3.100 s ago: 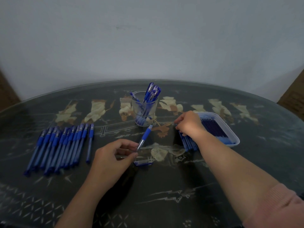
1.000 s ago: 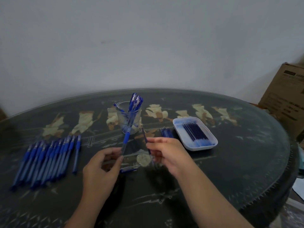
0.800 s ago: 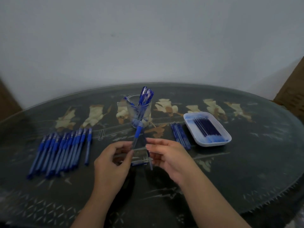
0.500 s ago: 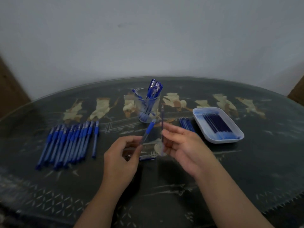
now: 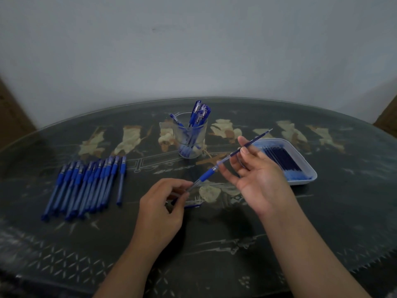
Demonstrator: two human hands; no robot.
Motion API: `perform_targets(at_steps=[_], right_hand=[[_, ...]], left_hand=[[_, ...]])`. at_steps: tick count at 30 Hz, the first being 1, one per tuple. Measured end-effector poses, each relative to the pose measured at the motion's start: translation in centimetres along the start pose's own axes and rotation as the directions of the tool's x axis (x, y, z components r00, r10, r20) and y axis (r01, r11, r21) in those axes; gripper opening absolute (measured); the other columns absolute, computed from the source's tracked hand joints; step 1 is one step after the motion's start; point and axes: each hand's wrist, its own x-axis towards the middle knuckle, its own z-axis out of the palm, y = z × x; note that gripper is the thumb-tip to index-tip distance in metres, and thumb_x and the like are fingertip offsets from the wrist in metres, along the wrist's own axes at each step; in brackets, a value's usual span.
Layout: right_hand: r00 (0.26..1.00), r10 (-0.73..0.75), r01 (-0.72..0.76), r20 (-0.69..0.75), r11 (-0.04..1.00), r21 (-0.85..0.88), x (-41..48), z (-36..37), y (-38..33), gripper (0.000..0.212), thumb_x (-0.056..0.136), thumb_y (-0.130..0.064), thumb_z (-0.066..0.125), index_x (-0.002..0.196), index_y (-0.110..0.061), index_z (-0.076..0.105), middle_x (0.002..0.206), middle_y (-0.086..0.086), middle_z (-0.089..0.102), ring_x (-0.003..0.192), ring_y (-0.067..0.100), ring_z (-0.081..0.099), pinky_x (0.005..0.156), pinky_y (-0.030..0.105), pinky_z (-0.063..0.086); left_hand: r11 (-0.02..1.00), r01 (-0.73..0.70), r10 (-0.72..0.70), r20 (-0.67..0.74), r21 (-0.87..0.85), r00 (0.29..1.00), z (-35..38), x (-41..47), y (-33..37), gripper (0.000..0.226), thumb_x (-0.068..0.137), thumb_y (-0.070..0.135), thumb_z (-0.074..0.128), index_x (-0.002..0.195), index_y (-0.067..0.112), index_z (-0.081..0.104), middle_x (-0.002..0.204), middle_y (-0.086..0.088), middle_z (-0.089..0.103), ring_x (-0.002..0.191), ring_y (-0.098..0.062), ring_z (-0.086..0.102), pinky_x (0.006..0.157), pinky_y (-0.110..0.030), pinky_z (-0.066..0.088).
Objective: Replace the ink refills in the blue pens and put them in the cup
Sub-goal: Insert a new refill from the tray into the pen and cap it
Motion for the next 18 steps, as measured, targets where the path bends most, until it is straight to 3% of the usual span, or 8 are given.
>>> perform_targets(at_steps=[5,9,13,18], right_hand=[[1.000,-0.009,0.009,-0.009,1.000,-0.030,0.0,-0.2,0.1,0.024,0.098,0.001,0.049,0.106,-0.011,0.068,0.076,0.002,0.061,0.070,0.012,0.065,0.066,0.041,0.061],[0.991,-0.136,0.135,0.007,0.975,-0.175,-0.1,-0.2,0.4,0.023,0.099,0.001,0.048,0.105,-0.009,0.068,0.074,0.002,0.061,0.068,0.010,0.066,0.071,0.042,0.060],[0.963,-0.264,0.258,0.046,0.867,-0.427,-0.3,-0.2,0.7,0.023,0.100,-0.001,0.049,0.101,-0.012,0.069,0.084,0.003,0.062,0.073,0.008,0.067,0.080,0.043,0.060],[0.963,-0.212,0.268,0.165,0.703,-0.659,-0.8,0.2,2.3,0.026,0.097,-0.003,0.056,0.099,-0.021,0.073,0.096,-0.010,0.074,0.089,0.004,0.069,0.082,0.029,0.058]], left_hand=[[1.000,0.000,0.000,0.004,-0.001,1.000,-0.1,0.0,0.1,0.036,0.079,-0.005,0.073,0.099,0.025,0.070,0.096,0.015,0.065,0.089,-0.005,0.065,0.077,-0.014,0.052],[1.000,-0.003,0.003,0.001,0.011,1.000,-0.1,0.0,0.1,0.038,0.078,-0.005,0.073,0.099,0.026,0.069,0.095,0.016,0.065,0.088,-0.003,0.065,0.077,-0.013,0.051],[1.000,-0.017,0.017,0.010,0.019,1.000,-0.1,0.1,0.3,0.037,0.078,-0.005,0.073,0.099,0.025,0.070,0.096,0.015,0.064,0.089,-0.003,0.064,0.077,-0.010,0.049],[1.000,0.018,-0.018,-0.007,-0.007,1.000,-0.2,0.1,0.3,0.038,0.079,-0.006,0.072,0.102,0.024,0.070,0.098,0.015,0.065,0.092,-0.001,0.064,0.077,-0.007,0.048]])
